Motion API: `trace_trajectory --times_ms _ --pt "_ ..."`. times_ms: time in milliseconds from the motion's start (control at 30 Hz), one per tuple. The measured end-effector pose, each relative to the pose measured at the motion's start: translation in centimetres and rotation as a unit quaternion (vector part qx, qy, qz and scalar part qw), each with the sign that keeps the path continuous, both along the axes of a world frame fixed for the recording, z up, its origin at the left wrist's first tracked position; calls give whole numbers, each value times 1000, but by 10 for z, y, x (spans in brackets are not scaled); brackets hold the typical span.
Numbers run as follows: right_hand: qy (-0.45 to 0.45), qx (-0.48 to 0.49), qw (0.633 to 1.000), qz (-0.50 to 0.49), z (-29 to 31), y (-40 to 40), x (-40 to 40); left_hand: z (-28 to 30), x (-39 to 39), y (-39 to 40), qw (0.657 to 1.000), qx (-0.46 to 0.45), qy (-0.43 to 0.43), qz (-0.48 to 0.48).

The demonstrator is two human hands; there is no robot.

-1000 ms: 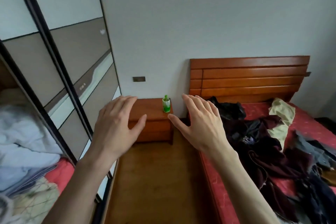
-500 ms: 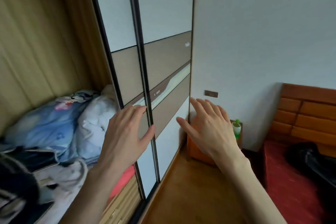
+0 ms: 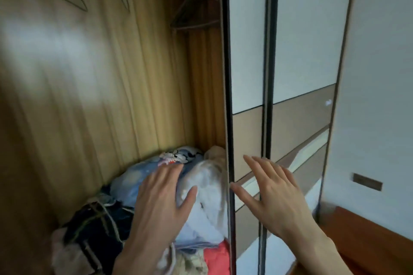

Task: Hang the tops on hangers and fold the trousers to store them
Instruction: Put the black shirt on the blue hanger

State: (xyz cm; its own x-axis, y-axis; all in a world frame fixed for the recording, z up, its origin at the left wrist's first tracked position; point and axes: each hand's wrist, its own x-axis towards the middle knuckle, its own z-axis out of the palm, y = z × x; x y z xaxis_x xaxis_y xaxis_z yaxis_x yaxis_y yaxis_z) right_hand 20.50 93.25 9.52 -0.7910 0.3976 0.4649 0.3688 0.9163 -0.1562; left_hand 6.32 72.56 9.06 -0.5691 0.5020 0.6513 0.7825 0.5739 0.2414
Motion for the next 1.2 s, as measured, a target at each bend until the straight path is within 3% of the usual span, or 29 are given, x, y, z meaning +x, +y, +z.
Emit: trace_trajectory --times_ms 267,667,1000,1200 --pt "47 -18 991 123 34 -30 -100 42 -67 -51 996 -1 12 83" --pt "36 -12 965 258 114 -66 -221 107 -134 -97 977 -11 48 210" --pt "151 40 921 358 202 -103 -304 152 -165 -139 935 -24 86 343" --pt "221 -18 888 403 277 -123 -330 181 -173 -154 918 -31 94 385"
